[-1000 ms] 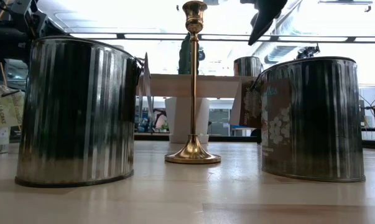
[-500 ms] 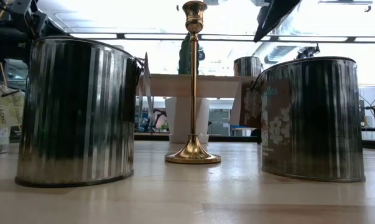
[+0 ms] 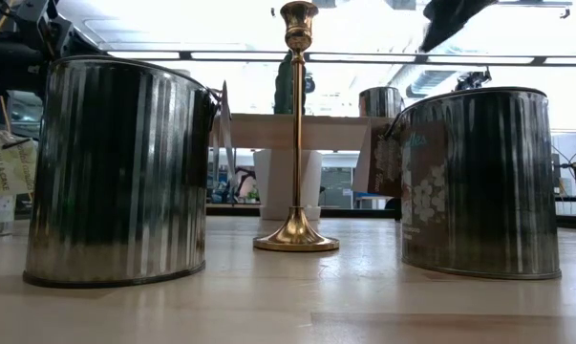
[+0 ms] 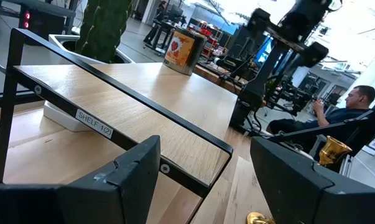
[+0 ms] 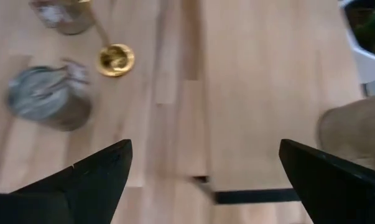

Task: Pick & Place candle stick holders
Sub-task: Put the silver scented candle can on the shelf

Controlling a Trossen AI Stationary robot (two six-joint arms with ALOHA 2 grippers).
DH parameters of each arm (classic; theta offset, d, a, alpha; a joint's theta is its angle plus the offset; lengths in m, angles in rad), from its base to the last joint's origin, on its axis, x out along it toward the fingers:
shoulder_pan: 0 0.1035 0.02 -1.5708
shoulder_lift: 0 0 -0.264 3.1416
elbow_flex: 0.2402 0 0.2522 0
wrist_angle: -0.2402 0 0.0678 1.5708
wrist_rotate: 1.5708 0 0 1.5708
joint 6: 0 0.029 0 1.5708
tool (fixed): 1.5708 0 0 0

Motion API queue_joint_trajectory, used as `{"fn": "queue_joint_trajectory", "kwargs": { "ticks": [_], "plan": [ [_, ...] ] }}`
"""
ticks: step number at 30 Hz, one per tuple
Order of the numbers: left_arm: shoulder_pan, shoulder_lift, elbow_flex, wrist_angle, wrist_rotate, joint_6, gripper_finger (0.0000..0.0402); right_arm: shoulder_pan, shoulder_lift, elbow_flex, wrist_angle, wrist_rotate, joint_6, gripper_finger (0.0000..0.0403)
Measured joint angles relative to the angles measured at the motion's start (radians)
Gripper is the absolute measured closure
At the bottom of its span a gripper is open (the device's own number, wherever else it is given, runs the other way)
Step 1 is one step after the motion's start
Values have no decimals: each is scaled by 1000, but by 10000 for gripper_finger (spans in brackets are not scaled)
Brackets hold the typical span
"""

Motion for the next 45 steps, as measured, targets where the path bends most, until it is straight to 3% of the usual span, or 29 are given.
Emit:
{"fn": "queue_joint_trajectory", "kwargs": {
  "ticks": [8,20,27,37,45],
  "plan": [
    [0,0,0,0,0,0,156,229,-17,-19,-36,46,169,4],
    [0,0,0,0,0,0,156,497,122,-19,-32,70,299,4],
    [0,0,0,0,0,0,156,543,223,-19,27,71,422,4],
    [0,0,0,0,0,0,156,524,397,-19,249,64,503,4],
    [0,0,0,0,0,0,156,496,464,-19,264,67,628,4]
  ]
}}
